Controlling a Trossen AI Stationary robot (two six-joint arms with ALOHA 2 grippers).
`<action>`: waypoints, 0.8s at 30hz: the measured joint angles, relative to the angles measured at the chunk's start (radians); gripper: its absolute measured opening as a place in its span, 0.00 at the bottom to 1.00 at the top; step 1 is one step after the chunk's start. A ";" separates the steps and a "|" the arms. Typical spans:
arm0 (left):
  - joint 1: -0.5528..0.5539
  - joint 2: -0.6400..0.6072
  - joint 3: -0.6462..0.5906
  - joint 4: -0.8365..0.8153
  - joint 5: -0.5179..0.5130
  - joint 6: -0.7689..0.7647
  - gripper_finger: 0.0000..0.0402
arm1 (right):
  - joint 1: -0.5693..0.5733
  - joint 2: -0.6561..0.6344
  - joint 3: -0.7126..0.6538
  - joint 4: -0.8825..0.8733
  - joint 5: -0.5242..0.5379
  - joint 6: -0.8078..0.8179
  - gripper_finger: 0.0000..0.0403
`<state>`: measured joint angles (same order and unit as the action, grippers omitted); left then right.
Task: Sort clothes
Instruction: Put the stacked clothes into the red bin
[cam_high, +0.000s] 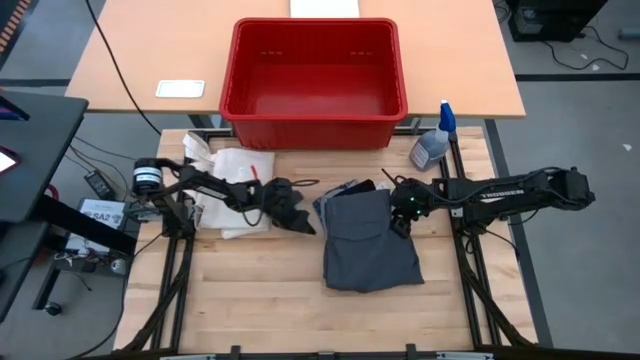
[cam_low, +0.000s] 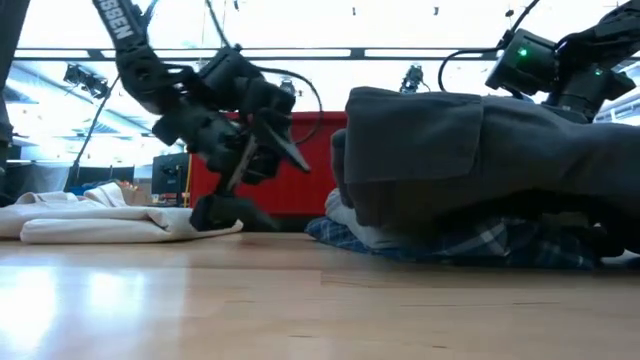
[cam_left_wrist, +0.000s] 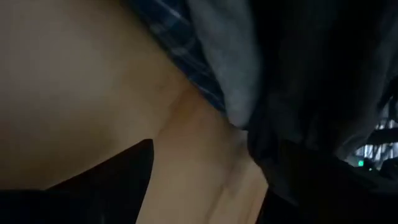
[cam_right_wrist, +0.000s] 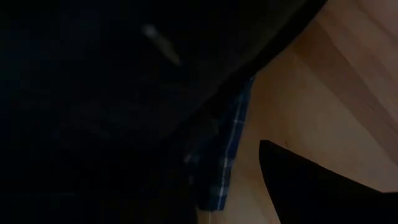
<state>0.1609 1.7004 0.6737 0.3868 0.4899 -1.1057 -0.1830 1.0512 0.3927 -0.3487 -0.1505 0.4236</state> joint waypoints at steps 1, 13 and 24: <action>0.006 -0.012 -0.022 0.028 -0.002 -0.006 0.87 | -0.003 0.000 0.000 0.006 0.000 -0.005 0.59; -0.040 -0.011 -0.036 0.213 -0.258 -0.247 0.87 | -0.085 0.000 0.045 0.042 0.042 -0.017 0.59; 0.034 0.008 -0.037 0.435 -0.163 -0.178 0.87 | -0.181 0.000 0.372 -0.335 0.110 -0.220 0.58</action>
<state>0.1950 1.7084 0.6365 0.8213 0.3265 -1.2838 -0.3641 1.0515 0.7644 -0.6841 -0.0409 0.2033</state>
